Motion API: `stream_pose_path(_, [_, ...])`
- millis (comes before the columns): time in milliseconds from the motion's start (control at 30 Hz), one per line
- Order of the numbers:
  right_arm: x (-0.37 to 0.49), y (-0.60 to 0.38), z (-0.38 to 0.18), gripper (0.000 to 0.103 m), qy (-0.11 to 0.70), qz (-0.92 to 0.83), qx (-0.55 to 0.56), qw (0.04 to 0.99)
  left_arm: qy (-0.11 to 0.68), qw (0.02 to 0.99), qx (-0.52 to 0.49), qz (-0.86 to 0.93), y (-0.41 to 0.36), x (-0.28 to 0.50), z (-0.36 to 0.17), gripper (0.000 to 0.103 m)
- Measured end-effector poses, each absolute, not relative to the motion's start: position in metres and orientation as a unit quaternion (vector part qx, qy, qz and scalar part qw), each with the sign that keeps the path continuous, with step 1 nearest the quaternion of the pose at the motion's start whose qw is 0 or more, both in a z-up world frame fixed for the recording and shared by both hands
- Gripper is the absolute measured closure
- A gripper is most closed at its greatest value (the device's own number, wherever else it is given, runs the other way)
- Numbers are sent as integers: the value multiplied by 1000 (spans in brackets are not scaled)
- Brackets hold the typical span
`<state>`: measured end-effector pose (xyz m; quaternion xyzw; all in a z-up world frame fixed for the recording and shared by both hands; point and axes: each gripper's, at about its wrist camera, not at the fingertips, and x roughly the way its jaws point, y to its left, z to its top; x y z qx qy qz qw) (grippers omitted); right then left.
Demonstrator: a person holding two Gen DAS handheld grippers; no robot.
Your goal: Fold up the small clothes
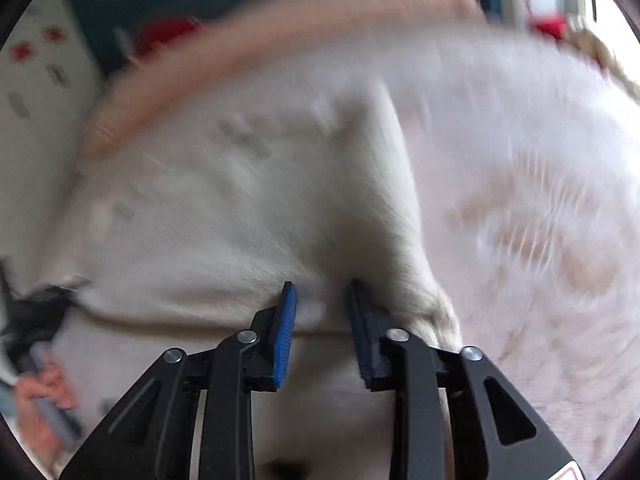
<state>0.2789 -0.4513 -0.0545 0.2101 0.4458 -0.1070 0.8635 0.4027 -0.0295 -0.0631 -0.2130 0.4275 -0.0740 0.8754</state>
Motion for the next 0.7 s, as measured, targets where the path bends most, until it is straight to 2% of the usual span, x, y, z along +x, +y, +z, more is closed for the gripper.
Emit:
stream_pose_path(133, [268,-434,-13,75,381,-96,197,898,411,877,-229,-103,-15,395,-71,88])
stream_pose_path(167, [269,-429,-12,62,378,-101,174,904,410,873,-240,-107,-15,397,-74,88])
stream_pose_path(200, [276,-425,-19,56,395,-111,149,900,408,871,-249,-110,-13,397,-76,88])
stream_pose_path(233, [288,-426,-41,58,438,-128,124,881,406,872,-251,-112,-13,398,-77,88])
stream_pose_path(267, [291,-430,-50,58,450,-128,127,875,404,873,-248,-111,-14,397,-76,88])
stream_pose_path(400, [283,-424,-19,57,382,-141,147,901,400,878,-240,-109,-17,395,-75,88])
stream_pose_path(433, [282,-418,-24,54,383,-151,143,900,399,877,-243,-111,-17,395,-75,88])
stream_pose_path(467, [288,-418,-43,53,418,-160,147,882,398,876,-248,-113,-16,395,-75,88])
stream_pose_path(533, [283,-417,-50,53,399,-165,150,889,403,866,-271,-116,-9,392,-73,85])
stream_pose_path(567, [285,-414,-48,51,400,-167,141,890,406,860,-286,-117,-1,387,-68,82])
stream_pose_path(633, [287,-409,-50,50,401,-169,134,890,393,862,-305,-96,27,371,-56,51])
stream_pose_path(667, [288,-409,-50,50,400,-169,133,891,374,867,-320,-80,49,360,-48,43])
stream_pose_path(700, [291,-409,-51,50,399,-169,134,891,350,872,-337,-64,74,349,-41,26])
